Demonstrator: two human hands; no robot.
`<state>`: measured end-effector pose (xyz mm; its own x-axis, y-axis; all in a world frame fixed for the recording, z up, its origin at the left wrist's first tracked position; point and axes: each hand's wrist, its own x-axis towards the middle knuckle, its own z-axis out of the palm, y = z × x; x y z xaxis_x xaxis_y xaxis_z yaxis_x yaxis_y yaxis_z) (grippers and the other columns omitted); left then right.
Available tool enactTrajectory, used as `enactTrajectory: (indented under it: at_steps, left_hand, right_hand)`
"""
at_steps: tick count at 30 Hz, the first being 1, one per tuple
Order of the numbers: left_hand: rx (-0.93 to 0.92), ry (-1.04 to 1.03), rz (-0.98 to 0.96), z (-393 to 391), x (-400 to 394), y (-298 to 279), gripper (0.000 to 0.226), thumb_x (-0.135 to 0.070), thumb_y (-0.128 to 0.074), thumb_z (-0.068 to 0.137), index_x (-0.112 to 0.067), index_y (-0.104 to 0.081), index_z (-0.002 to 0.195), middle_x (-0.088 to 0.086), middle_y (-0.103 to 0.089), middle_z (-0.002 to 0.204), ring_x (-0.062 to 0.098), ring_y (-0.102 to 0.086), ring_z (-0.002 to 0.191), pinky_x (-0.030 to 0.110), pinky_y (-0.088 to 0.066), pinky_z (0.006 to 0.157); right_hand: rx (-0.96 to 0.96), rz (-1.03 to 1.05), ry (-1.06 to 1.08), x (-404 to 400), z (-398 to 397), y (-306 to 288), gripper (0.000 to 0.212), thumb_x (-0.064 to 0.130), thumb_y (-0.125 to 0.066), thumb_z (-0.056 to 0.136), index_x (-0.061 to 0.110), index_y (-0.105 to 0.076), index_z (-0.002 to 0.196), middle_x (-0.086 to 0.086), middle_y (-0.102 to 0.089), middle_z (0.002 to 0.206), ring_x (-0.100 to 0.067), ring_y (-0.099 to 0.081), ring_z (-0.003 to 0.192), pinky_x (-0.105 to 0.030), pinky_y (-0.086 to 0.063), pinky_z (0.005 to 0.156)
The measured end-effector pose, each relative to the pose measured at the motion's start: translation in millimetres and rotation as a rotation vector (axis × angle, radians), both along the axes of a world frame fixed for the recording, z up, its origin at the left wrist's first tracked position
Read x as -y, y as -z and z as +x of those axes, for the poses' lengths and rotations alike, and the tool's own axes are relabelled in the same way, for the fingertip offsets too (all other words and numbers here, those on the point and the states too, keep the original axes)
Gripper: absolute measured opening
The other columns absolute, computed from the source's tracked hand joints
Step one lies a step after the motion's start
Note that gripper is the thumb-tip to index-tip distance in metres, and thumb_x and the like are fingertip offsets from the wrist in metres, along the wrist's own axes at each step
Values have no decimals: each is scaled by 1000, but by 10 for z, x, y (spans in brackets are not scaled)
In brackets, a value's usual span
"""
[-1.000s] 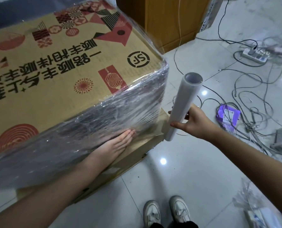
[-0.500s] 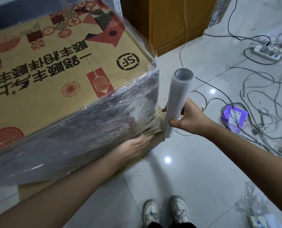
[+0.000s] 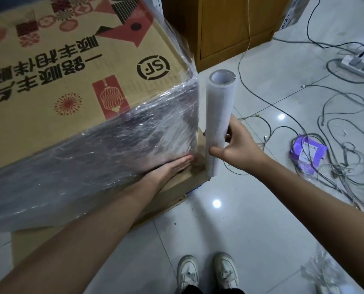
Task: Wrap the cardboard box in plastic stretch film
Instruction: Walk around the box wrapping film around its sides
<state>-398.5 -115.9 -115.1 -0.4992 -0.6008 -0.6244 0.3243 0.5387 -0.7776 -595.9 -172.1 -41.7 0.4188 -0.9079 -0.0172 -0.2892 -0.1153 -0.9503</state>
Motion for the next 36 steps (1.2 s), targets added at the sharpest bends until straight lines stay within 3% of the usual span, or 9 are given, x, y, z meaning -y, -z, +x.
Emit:
enactTrajectory:
  at_steps: [5,8,11,17,25,28,31,34,36]
  left_hand:
    - [-6,-82,23,-84,-18,38,76,-43,-23,99,12,6,142,27,3,152,45,0,139,58,1,111]
    - [4,-32,57,-213,-19,-19,69,-39,-31,98,11,-14,143,31,-15,148,51,-11,135,62,-9,109]
    - [-83,10,210,-338,51,-38,52,-31,-28,100,-1,-32,142,23,-26,147,39,-19,136,52,-9,112]
    - [-89,-124,212,-229,208,-10,60,-33,-16,101,-1,4,148,14,5,156,32,5,143,51,7,113]
    - [-211,-229,287,-207,242,70,60,-36,-4,101,3,11,145,16,7,155,33,9,142,47,8,114]
    - [-269,-287,361,-303,243,-49,57,-31,-15,102,1,-3,147,16,-4,156,31,2,143,45,8,114]
    - [-433,-198,474,-380,134,-227,46,-13,-26,98,-2,-33,142,16,-30,149,31,-22,139,44,-3,114]
    - [-553,5,282,-330,22,-429,55,-3,-16,86,-6,-42,134,8,-54,134,25,-47,126,42,-21,112]
    - [-431,137,112,-187,-27,-470,51,-7,-13,90,4,-21,139,17,-34,146,32,-28,136,52,-6,111]
  right_hand:
    - [-3,9,16,60,-16,17,56,-8,-65,67,37,-45,93,-4,-57,93,-24,-57,93,-34,-49,76]
    - [2,30,20,70,-34,24,55,-5,-64,67,37,-46,98,10,-52,88,-16,-54,87,-25,-49,73]
    - [5,44,16,57,-38,37,46,-4,-62,68,16,-47,107,-11,-52,92,-31,-52,90,-39,-49,78]
    - [30,124,58,82,-46,40,46,-12,-62,68,3,-46,109,-28,-53,104,-42,-52,99,-56,-45,87]
    - [30,143,55,85,-41,79,48,-9,-60,72,9,-46,114,-15,-54,105,-27,-53,101,-43,-49,89]
    - [33,144,46,45,-28,78,42,-4,-57,75,15,-45,111,4,-50,92,-7,-49,84,-25,-46,81]
    - [27,177,54,19,-43,71,38,7,-53,72,15,-43,109,3,-45,87,-7,-44,79,-28,-46,78]
    - [15,199,46,25,-83,75,39,0,-55,77,14,-44,112,-14,-48,97,-21,-48,88,-43,-47,88]
    - [-9,192,36,35,-94,64,40,-2,-55,78,15,-44,113,-17,-49,102,-29,-49,96,-48,-46,90]
